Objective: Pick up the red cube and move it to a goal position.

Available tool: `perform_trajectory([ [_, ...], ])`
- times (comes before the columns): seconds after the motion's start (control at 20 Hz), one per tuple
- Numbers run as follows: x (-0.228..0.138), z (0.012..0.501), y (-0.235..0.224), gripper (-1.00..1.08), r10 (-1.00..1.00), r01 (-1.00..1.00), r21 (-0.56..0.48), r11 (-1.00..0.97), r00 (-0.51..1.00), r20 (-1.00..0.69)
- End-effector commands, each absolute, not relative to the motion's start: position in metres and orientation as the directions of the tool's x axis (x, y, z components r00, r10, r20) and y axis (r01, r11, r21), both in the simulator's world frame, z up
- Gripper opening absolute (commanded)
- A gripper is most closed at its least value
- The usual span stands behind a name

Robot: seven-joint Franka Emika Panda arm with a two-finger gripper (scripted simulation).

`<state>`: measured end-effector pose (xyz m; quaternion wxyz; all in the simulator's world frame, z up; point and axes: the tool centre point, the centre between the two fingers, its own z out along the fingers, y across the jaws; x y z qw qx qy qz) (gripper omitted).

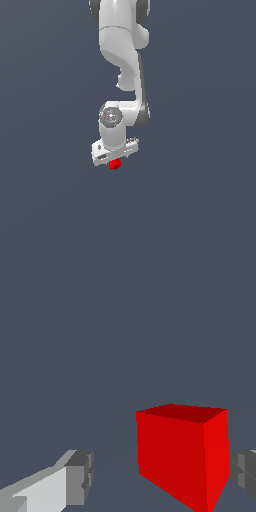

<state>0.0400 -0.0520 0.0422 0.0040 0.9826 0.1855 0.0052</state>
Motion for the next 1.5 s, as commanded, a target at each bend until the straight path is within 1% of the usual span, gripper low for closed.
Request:
perform_trajectory([
  [0.0,0.04,0.025,-0.043,1.0,0.401,0.401,-0.002,-0.916,0.916,-0.001],
  [0.3,0.044,0.02,-0.047,1.0,0.418,0.418,0.0,-0.908,0.908,0.0],
  [0.35,0.044,0.02,-0.047,-1.0,0.418,0.418,0.0,-0.908,0.908,0.0],
  [1.0,0.043,0.02,-0.047,-1.0,0.417,0.417,0.001,-0.909,0.909,0.0],
  [1.45,0.023,0.02,-0.033,-1.0,0.417,0.417,0.001,-0.909,0.909,0.0],
])
